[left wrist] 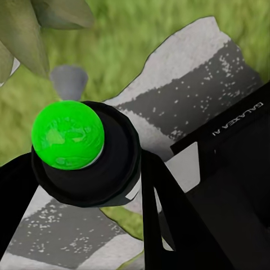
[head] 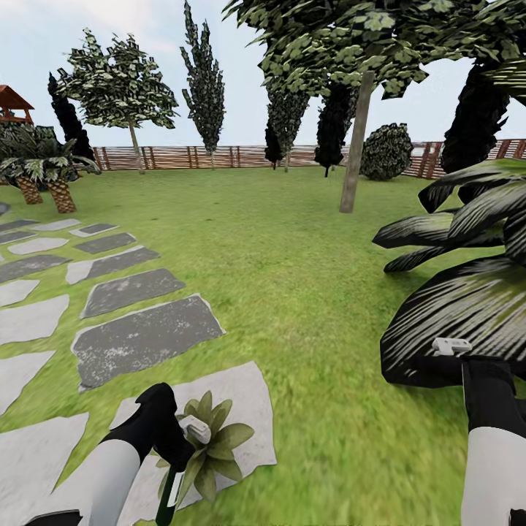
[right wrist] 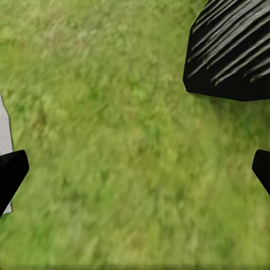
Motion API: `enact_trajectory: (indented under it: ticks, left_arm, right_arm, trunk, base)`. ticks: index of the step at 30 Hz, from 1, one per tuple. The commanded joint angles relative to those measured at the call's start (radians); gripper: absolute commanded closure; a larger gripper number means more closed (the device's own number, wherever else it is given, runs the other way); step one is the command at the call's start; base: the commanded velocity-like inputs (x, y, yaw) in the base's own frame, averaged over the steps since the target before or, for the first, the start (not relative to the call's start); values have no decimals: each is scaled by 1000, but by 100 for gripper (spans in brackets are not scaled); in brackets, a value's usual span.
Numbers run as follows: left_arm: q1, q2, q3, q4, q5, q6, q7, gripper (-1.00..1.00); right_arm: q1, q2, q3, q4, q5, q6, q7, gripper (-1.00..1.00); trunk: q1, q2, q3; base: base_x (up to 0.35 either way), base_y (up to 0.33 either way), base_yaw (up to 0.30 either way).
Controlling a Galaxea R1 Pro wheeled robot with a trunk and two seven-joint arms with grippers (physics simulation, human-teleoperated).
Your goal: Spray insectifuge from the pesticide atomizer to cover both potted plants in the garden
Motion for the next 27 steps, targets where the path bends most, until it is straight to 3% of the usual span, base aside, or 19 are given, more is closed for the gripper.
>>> enact_trajectory:
  ticks: [1,7,19,27]
  left_arm:
    - [-1,-1,8,-1,-10,6,-9,100]
    - [-1,1,8,-1,-11,6,-9,100]
    - [-1,0,8,-1,-10,6,-7,100]
    - [-1,0,8,-1,-10,6,-7,100]
  right_arm:
    - [-1,0,-2,-1,10,1,10,-100]
    - [-1,0,-2,-1,11,1,10,-100]
    - [-1,0,-3,-3,9,1,10,-100]
    - [-1,0,-3,-3,10,1,10,-100]
  trunk:
    - [0,-1,-2]
    - [0,-1,-6]
    - [46,-85,-54]
    - [46,-85,-64]
  base:
    - [0,0,31]
    - [0,0,44]
    - [0,0,2]
    - [0,0,0]
